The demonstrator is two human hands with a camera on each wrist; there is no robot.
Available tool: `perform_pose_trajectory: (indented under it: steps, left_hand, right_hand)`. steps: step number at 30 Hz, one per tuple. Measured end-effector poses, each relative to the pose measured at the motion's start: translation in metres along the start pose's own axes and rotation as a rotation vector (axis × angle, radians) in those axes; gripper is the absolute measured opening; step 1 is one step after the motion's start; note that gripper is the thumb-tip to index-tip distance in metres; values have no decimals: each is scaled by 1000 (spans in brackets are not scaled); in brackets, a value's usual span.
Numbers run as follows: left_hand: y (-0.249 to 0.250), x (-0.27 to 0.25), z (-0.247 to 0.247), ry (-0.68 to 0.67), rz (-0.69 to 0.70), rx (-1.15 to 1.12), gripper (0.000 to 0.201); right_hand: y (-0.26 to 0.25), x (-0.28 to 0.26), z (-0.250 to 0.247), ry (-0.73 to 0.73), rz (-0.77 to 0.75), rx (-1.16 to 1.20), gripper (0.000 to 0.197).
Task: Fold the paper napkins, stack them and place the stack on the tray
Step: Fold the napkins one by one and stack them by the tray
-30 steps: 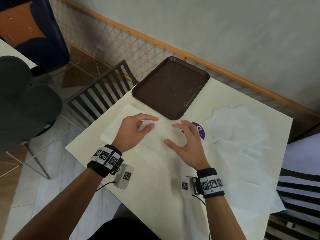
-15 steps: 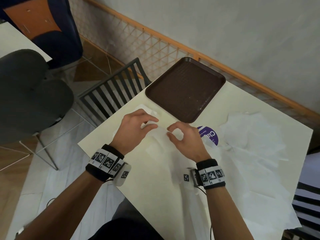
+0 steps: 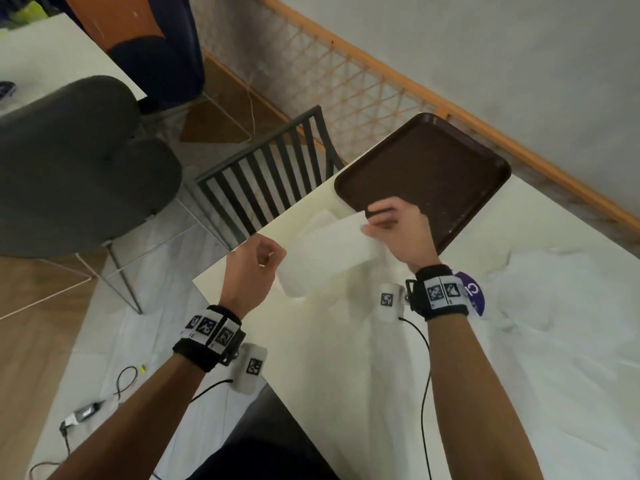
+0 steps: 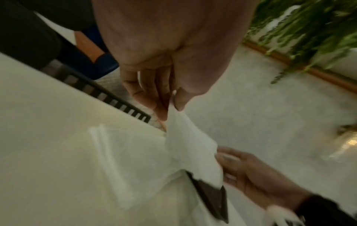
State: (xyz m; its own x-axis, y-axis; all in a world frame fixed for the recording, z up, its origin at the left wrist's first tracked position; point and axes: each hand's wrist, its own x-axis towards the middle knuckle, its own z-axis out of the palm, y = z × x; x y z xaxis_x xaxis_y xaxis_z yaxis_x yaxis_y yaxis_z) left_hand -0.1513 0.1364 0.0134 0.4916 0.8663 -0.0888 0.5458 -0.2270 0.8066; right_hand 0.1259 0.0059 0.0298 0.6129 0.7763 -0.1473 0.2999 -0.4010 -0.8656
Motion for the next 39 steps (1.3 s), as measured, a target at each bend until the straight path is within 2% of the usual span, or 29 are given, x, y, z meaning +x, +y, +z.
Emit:
perform_pose_trajectory:
  steps: [2, 5, 11, 14, 17, 20, 23, 25, 28, 30, 32, 35, 37, 39]
  left_hand:
    - [-11, 1, 4, 28, -60, -1, 12]
    - [-20, 1, 13, 27, -80, 54, 16]
    - [-44, 9, 33, -51, -1, 314, 18]
    - [-43, 6, 38, 23, 63, 420, 25]
    - [-27, -5, 50, 50, 165, 446, 25]
    - [4, -18, 77, -67, 246, 328, 17]
    - [38, -30, 109, -238, 280, 244, 19]
    - [53, -41, 133, -370, 254, 256, 32]
    - [62, -55, 169, -505, 215, 426, 69]
    - [63, -62, 187, -547, 190, 488, 81]
    - [65, -66, 197, -550, 142, 397, 74]
    - [65, -65, 200, -529, 150, 272, 46]
    - [64, -64, 195, -496, 174, 173, 23]
    - [66, -61, 189, -470, 188, 39, 20]
  right_hand:
    - [-9, 26, 25, 37, -32, -81, 39]
    - [-17, 58, 56, -12, -64, -225, 33]
    - [-10, 75, 90, -111, -41, -468, 26]
    - [-9, 57, 83, 6, -76, -475, 31]
    - [-2, 19, 57, 117, -91, -395, 25]
    - [20, -29, 22, 144, -76, -378, 22]
    - [57, -71, -16, 163, 47, -432, 34]
    - [86, -97, -40, 147, 197, -470, 49]
    - [121, -128, -60, 50, 351, -629, 79]
    - [133, -140, -64, 43, 372, -679, 78]
    - [136, -148, -63, 96, 316, -670, 67]
    - [138, -159, -61, 198, 208, -650, 39]
    - [138, -164, -65, 273, 146, -538, 26]
    - [132, -171, -71, 320, 28, -389, 23]
